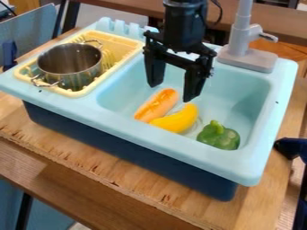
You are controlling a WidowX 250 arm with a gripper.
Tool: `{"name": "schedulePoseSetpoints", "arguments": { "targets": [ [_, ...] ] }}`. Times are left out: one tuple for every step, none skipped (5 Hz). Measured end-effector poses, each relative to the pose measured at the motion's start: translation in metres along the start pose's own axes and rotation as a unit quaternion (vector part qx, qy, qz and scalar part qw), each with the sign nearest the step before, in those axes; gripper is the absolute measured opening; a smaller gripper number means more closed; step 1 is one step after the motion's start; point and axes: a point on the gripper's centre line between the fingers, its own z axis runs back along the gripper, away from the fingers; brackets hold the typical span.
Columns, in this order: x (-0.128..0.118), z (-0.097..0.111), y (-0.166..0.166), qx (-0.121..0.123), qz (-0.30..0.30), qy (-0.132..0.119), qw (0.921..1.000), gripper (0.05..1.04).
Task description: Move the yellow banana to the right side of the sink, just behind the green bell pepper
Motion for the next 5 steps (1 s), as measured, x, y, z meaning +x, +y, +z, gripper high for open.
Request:
{"name": "schedulePoseSetpoints", "arguments": {
  "targets": [
    [0.01, -0.008, -0.006, -0.002, -0.001, -0.005, 1.0, 1.001],
    [0.018, -0.014, -0.007, -0.003, 0.002, -0.005, 1.0, 1.001],
    [0.019, -0.016, -0.007, -0.002, 0.004, -0.008, 1.0, 1.001],
    [0.013, -0.026, -0.007, -0.003, 0.008, 0.004, 1.0, 1.001],
    [0.014, -0.03, -0.01, -0.012, 0.011, -0.002, 0.9999, 1.001]
  ]
}}
